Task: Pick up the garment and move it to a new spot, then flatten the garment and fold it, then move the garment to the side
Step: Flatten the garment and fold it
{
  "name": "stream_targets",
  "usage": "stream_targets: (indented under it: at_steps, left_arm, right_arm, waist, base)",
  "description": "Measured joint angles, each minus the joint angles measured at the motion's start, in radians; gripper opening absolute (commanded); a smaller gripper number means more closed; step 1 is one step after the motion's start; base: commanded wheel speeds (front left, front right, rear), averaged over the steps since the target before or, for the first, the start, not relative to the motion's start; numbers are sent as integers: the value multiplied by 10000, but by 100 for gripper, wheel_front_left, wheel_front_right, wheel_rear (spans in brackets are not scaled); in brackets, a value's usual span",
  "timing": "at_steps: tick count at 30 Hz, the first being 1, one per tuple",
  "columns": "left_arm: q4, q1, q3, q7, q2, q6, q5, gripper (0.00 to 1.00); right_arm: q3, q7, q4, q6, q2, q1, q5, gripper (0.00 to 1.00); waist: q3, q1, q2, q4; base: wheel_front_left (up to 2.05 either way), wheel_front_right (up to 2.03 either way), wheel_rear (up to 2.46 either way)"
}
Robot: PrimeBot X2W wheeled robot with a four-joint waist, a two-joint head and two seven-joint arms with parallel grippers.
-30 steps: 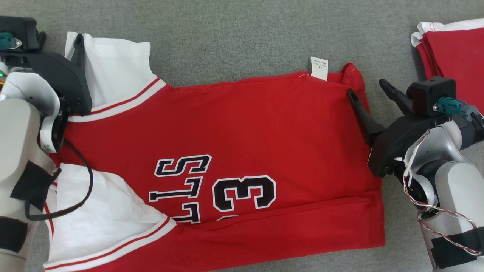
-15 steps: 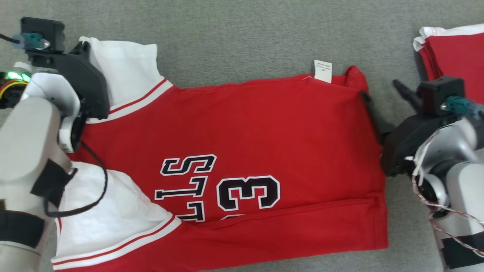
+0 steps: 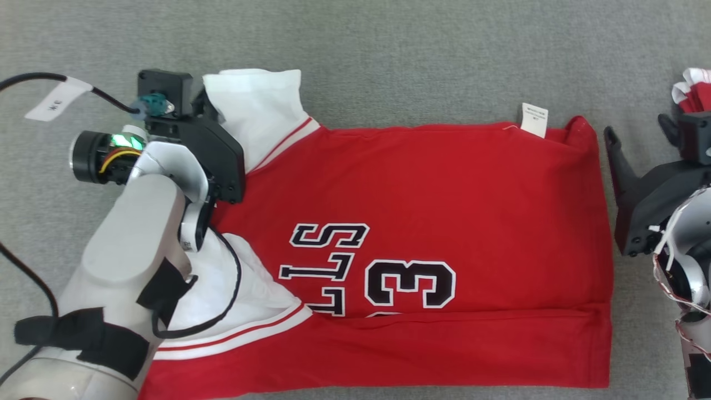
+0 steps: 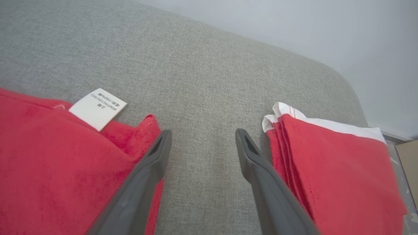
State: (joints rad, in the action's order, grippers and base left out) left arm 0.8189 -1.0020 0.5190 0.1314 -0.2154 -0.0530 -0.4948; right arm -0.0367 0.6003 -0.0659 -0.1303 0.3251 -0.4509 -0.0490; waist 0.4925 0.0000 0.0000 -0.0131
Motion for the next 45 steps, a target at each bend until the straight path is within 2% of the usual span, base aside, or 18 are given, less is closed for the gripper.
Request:
stream_targets:
  at_steps: [11, 16, 17, 18, 20, 24, 25, 26, 27, 28, 30, 32, 33, 34, 41, 45]
  left_arm:
    - [640, -167, 104, -274, 253, 280, -128, 0]
    - [859, -332, 138, -336, 301, 403, -182, 0]
    - [918, -380, 150, -362, 324, 433, -192, 0]
    - [976, -433, 167, -395, 359, 441, -205, 0]
    - [1035, -471, 186, -430, 407, 445, -261, 0]
    - [1183, -546, 211, -529, 456, 495, -290, 0]
    - [1237, -576, 221, -570, 468, 506, -290, 0]
    - [1283, -613, 228, -594, 483, 523, -301, 0]
    - [1319, -639, 230, -596, 491, 531, -336, 0]
    - [1338, -647, 238, -614, 499, 533, -336, 0]
    - [1390, -672, 247, -656, 506, 545, -349, 0]
    - [1440, -707, 261, -686, 510, 581, -353, 0]
    - [1469, -729, 268, -698, 512, 600, -362, 0]
    - [1496, -755, 276, -715, 516, 610, -362, 0]
    - [1597, -816, 234, -1455, 487, 374, -362, 0]
    - [1593, -800, 59, -2318, 420, 17, -362, 0]
  right_arm:
    - [871, 349, 535, 0, 368, -428, -178, 100]
    - [1241, 867, 1166, 0, 700, -887, -207, 98]
    - [1315, 963, 1283, 0, 738, -990, -211, 92]
    - [1358, 1024, 1371, 0, 782, -1079, -222, 75]
    - [1356, 1187, 1503, 0, 809, -1266, -282, 58]
    - [1375, 1605, 1611, 0, 732, -1362, -569, 63]
    - [1361, 1703, 1628, 0, 719, -1402, -629, 52]
    - [1331, 1783, 1641, 0, 696, -1415, -686, 49]
    - [1287, 1868, 1662, 0, 660, -1415, -734, 49]
    - [1227, 1948, 1697, 0, 602, -1418, -775, 55]
    - [1110, 2121, 1735, 2, 502, -1429, -922, 53]
    - [1041, 2245, 1745, 2, 449, -1440, -1011, 33]
    - [999, 2288, 1745, 2, 408, -1440, -1024, 14]
    - [988, 2328, 1745, 2, 378, -1440, -1024, 0]
    - [464, 1739, 1657, 2, 71, -1361, -878, 0]
    - [-109, 1246, 1561, 2, -374, -967, -805, 0]
  waist:
    - [-125, 0, 0, 261]
    - [-53, 0, 0, 274]
    - [-38, 0, 0, 292]
    - [-23, 0, 0, 310]
    - [8, 0, 0, 343]
    - [48, 0, 0, 379]
    - [53, -1, 0, 383]
    - [59, 0, -1, 386]
    - [66, 0, 0, 393]
    - [74, -1, -1, 400]
    - [88, -1, -1, 414]
    - [104, -1, 0, 430]
    - [111, -1, -1, 437]
    - [116, -1, -1, 444]
    - [34, 3, 1, 466]
    - [-172, 2, 0, 467]
  base:
    - [0, 0, 0]
    - [0, 0, 0]
    - [0, 0, 0]
    - [0, 0, 0]
    - [0, 0, 0]
    - [0, 0, 0]
    - [0, 0, 0]
    - [0, 0, 0]
    - [0, 0, 0]
    - [0, 0, 0]
    - [0, 0, 0]
    - [0, 0, 0]
    - [0, 0, 0]
    - [0, 0, 0]
    - [0, 0, 0]
    - [0, 0, 0]
